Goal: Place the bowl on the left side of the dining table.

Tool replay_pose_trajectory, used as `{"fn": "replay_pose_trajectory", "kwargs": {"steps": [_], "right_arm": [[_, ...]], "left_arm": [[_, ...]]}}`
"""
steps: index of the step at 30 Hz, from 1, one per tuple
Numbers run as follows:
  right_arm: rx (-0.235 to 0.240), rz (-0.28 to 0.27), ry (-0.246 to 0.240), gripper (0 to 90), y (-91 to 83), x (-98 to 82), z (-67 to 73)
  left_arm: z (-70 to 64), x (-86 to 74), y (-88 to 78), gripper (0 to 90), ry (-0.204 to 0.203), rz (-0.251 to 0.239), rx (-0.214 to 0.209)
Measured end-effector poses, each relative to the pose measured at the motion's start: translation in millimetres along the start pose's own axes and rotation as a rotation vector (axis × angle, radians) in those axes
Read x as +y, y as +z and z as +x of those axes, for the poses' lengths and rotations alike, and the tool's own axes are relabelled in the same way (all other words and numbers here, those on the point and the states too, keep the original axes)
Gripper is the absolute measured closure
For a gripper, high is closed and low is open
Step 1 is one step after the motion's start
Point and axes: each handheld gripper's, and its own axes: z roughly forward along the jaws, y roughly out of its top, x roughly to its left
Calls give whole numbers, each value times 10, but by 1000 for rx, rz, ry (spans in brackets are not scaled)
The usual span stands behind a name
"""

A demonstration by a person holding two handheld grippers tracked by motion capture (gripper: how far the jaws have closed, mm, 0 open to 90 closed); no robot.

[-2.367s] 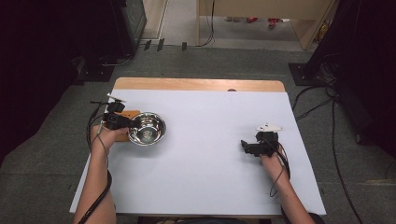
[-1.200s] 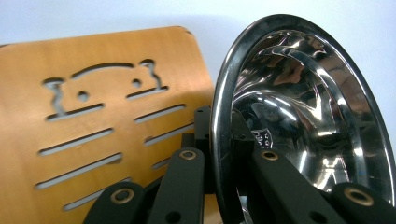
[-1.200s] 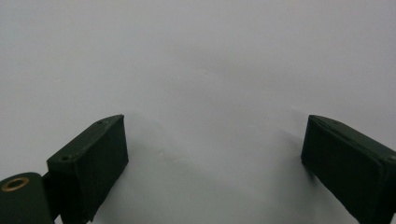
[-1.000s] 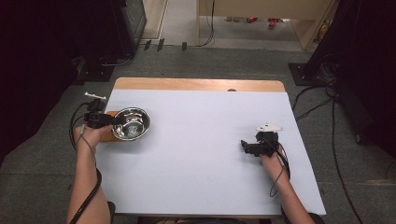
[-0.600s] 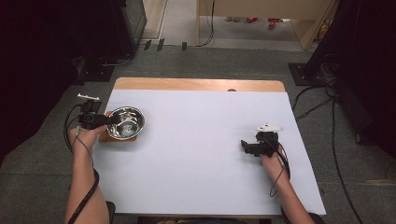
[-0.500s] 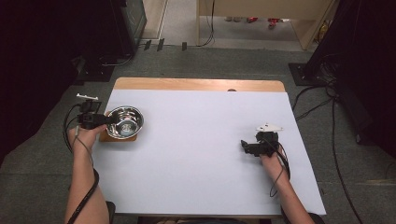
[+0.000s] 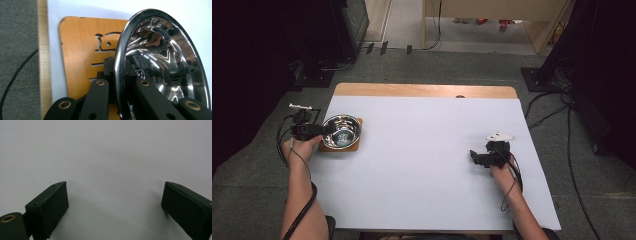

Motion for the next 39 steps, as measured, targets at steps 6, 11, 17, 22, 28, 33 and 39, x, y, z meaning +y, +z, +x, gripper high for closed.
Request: {"fn": "replay_pose_trajectory", "kwargs": {"steps": [6, 11, 17, 22, 28, 33, 39], "right_arm": [[0, 0, 0, 67, 0, 0, -1], [0, 0, 0, 68, 0, 0, 0], [0, 0, 0, 68, 0, 0, 0], [0, 0, 0, 68, 0, 0, 0], [1, 1, 1, 68, 0, 1, -1], [1, 0, 0, 68, 1, 1, -2], [2, 0, 0, 68, 1, 1, -3]], "left_arm": [[19, -9, 53, 878, -13, 11, 12], [-11, 3, 75, 872, -3, 5, 22], [-25, -21, 79, 683, 33, -5, 33], [-43, -31, 89, 529, 56, -25, 29], [-80, -35, 88, 430, 70, -21, 52], [-108, -40, 75, 398, 55, -11, 67], [-135, -53, 17, 378, 56, -26, 82]]}}
